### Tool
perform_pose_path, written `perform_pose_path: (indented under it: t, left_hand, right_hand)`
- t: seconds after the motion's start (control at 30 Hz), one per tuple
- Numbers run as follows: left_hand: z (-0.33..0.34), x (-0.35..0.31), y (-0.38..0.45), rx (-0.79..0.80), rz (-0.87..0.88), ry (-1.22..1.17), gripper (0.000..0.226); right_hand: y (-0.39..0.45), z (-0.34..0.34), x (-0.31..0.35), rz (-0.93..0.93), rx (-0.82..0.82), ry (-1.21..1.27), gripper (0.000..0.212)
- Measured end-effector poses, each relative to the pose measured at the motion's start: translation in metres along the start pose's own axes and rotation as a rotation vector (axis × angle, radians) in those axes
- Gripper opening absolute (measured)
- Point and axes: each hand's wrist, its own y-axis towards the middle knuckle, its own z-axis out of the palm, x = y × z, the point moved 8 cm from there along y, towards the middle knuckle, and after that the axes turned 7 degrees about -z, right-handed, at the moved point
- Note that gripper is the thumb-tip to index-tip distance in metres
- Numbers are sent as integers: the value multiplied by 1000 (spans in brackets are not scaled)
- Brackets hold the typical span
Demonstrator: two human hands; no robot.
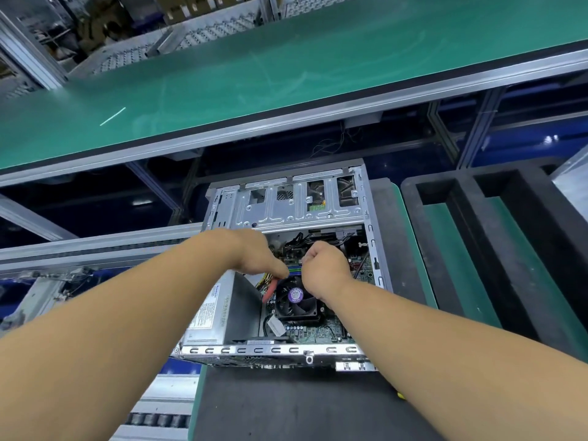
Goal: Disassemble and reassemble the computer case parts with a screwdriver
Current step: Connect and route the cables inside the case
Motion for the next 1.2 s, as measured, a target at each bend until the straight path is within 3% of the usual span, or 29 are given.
perform_pose_path:
  t: [0.23, 0.43, 0.77, 1.2]
  left_hand:
    - [-2, -29, -6, -269, 20, 478, 24]
    - [3, -30, -3, -376, 31, 654, 23]
    - [11, -27, 1, -446, 2, 464, 28]
    - [13, -37, 8, -433, -49, 530, 39]
  right_hand:
    - [-1, -1, 2, 6, 11, 21, 16]
    - [-1, -1, 4, 14, 15, 20, 19]
    - [-3, -2, 6, 14, 17, 2, 16]
    - [-3, -3, 7, 3, 20, -7, 14]
